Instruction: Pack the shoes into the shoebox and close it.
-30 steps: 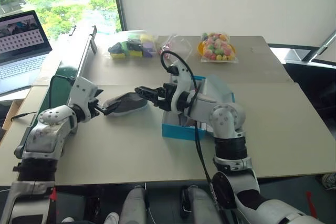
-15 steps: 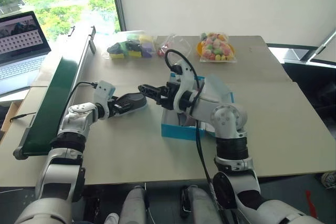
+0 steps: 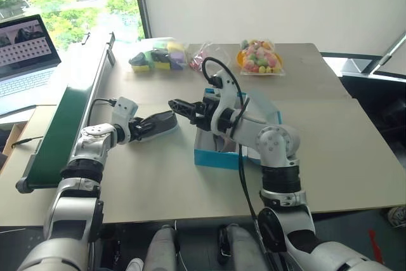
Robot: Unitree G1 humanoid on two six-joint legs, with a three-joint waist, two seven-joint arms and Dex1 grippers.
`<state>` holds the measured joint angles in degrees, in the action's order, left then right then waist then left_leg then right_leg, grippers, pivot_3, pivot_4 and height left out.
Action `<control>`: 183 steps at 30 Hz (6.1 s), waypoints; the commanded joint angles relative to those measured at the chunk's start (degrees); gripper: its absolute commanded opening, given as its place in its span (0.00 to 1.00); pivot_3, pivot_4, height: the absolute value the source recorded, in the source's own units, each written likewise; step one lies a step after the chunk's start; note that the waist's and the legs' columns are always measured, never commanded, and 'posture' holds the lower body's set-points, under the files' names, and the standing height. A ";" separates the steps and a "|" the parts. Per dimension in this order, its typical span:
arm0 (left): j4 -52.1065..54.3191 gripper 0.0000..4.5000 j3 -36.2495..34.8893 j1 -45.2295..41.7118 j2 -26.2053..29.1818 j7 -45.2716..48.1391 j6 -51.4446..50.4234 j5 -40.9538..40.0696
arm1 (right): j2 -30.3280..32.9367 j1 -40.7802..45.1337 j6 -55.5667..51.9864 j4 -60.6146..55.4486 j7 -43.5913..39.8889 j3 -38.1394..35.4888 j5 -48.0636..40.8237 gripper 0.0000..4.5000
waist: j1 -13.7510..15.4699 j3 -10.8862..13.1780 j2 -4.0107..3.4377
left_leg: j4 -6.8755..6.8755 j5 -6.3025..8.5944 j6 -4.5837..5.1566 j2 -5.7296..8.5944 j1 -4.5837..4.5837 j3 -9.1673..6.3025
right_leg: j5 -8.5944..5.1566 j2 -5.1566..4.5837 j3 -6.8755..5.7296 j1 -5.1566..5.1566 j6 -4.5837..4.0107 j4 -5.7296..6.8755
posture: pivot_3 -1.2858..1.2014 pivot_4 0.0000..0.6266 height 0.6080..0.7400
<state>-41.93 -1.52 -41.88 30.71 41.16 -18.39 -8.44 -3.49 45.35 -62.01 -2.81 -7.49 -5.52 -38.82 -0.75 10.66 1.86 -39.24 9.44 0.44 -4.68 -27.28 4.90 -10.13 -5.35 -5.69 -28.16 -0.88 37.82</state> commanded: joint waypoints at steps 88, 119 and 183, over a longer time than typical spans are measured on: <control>64.07 0.00 -14.62 17.36 -19.14 -28.80 -34.07 -36.33 | -3.59 5.64 -3.43 8.42 21.84 -10.81 -29.29 0.63 | -0.70 -4.38 0.01 | -0.62 0.31 -0.28 -0.01 0.01 -0.37 | 0.33 0.11 -0.24 0.70 0.08 -0.36 | 0.52 0.00 0.55; 64.67 0.66 -10.53 19.90 -15.31 -26.11 -30.42 -34.14 | -1.59 5.34 3.71 9.34 21.99 -11.38 -21.27 0.08 | -1.63 -4.93 -0.06 | -0.63 0.26 -0.21 0.05 0.04 -0.40 | 0.33 0.09 -0.21 0.74 0.08 -0.25 | 0.52 0.00 0.55; 61.68 0.68 -2.20 32.57 -3.91 -11.03 -13.90 -16.53 | 12.64 5.97 -10.51 3.48 1.59 -9.68 12.95 0.95 | 0.40 -2.57 -0.87 | -0.52 0.32 -0.28 -0.02 0.22 -0.26 | 0.04 0.05 -0.06 0.49 -0.19 0.06 | 0.52 0.24 0.55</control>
<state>18.54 -2.83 -8.66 26.69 29.87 -33.34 -24.85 9.16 52.73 -70.37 9.26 -7.03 -13.43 -24.03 -0.35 8.09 0.99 -39.77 9.76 0.15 -4.70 -27.05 4.63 -10.14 -5.31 -5.75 -27.66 -1.16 37.90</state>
